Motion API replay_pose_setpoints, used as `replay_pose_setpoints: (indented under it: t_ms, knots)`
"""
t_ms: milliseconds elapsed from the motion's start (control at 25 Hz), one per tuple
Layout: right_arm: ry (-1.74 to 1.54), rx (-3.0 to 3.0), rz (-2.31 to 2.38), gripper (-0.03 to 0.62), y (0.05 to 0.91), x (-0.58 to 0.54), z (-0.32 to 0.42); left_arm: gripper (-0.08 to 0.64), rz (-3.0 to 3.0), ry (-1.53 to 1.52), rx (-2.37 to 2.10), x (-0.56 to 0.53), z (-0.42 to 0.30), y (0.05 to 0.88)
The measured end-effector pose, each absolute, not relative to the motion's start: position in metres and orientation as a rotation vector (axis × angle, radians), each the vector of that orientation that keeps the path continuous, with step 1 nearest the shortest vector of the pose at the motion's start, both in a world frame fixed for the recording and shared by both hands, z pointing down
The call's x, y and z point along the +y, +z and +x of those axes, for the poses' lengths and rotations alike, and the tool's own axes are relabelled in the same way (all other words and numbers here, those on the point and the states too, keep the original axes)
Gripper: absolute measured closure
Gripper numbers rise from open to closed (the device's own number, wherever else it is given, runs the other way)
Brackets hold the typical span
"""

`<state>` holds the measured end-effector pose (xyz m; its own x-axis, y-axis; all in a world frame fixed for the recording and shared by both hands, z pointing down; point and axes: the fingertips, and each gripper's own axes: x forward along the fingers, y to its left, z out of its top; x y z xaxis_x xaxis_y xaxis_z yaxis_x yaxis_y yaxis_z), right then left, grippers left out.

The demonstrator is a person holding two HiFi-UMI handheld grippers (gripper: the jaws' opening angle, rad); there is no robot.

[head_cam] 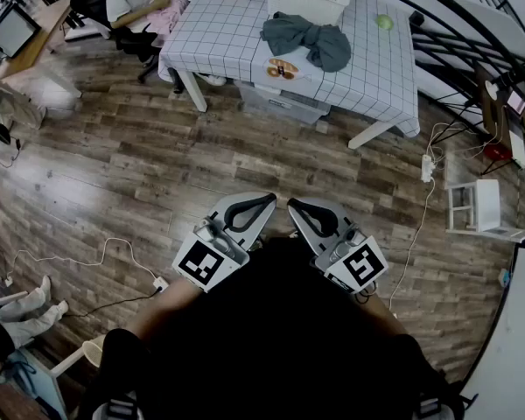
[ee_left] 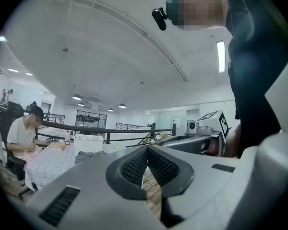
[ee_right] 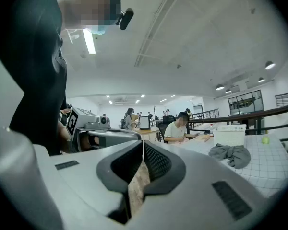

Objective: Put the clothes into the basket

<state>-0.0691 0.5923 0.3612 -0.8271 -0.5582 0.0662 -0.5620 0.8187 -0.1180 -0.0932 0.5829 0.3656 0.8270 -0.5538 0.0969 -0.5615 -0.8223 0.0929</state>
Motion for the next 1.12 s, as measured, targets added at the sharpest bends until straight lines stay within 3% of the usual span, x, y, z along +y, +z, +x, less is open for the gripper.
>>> replay_pose_setpoints:
  t_ms: [520,1120]
  knots:
    - [0.133,-2.953,0.939,0.569,0.359,0.592,-0.066,0.557,2.881,0.094,-0.891,0.588,-0.097,0.362]
    - [0.114,-2.969,0.969,0.570,0.349,0.507,-0.017,0.557,2.869,0.073,-0.915,0.507,-0.059,0.353]
